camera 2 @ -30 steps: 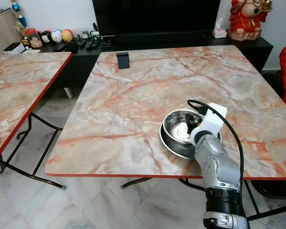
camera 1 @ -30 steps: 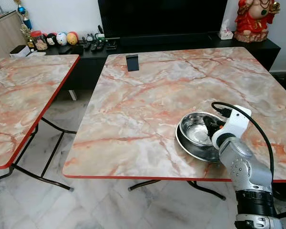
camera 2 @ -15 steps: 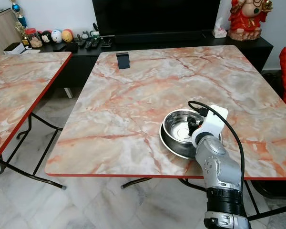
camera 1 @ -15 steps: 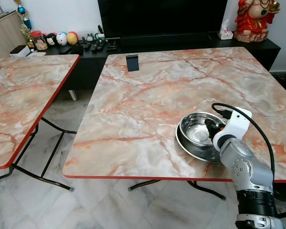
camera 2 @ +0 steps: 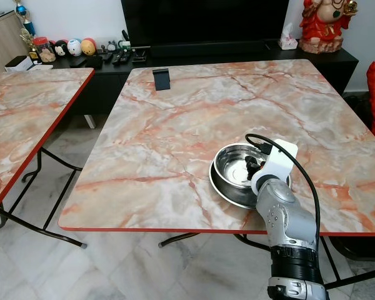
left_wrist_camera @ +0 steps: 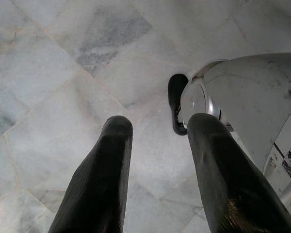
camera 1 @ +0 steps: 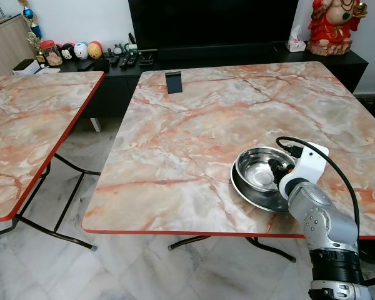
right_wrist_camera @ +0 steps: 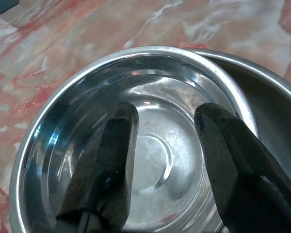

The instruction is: Setting the table

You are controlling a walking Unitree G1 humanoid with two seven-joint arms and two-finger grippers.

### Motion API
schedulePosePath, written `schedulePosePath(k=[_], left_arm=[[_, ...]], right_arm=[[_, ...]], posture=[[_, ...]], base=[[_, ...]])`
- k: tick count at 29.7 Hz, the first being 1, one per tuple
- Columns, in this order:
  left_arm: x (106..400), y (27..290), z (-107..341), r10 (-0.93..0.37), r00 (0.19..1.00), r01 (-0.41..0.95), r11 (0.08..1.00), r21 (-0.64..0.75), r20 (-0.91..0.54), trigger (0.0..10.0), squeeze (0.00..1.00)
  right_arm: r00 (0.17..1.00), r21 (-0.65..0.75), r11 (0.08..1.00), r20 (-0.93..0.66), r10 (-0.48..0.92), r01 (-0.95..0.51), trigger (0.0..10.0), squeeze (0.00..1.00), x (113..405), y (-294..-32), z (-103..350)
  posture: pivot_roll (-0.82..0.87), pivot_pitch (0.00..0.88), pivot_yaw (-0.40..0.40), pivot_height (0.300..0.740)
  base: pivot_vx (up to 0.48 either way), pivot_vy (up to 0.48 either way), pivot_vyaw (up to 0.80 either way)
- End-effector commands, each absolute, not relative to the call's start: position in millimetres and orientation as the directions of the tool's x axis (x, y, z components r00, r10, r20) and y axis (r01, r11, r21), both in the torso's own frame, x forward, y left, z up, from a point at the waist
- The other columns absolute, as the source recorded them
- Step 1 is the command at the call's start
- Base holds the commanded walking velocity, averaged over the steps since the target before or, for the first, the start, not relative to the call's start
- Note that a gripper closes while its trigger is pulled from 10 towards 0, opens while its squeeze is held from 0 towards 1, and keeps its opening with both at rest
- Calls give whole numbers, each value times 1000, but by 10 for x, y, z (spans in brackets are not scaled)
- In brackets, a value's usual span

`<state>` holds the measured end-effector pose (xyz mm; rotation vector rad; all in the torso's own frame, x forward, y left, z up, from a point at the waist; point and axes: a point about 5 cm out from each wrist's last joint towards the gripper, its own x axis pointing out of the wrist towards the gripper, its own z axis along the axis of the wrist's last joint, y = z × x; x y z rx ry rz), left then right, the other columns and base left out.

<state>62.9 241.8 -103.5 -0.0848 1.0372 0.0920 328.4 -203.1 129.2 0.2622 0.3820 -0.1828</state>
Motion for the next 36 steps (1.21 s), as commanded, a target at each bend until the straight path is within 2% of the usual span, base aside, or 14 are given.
schedulePosePath(k=[1, 36], left_arm=[[567, 2455, -1038, 34, 483, -108, 994, -21, -875, 10000, 0], [569, 2450, -1039, 25, 483, -109, 993, -32, -875, 10000, 0]], right_arm=[[903, 208, 948, -405, -141, 241, 10000, 0, 3270, -2066, 1282], [893, 144, 955, -412, -181, 260, 10000, 0, 3264, -2178, 1347]], posture=[[-136, 0, 74, 740], [-140, 0, 75, 740]], base=[[0, 0, 0], [0, 0, 0]])
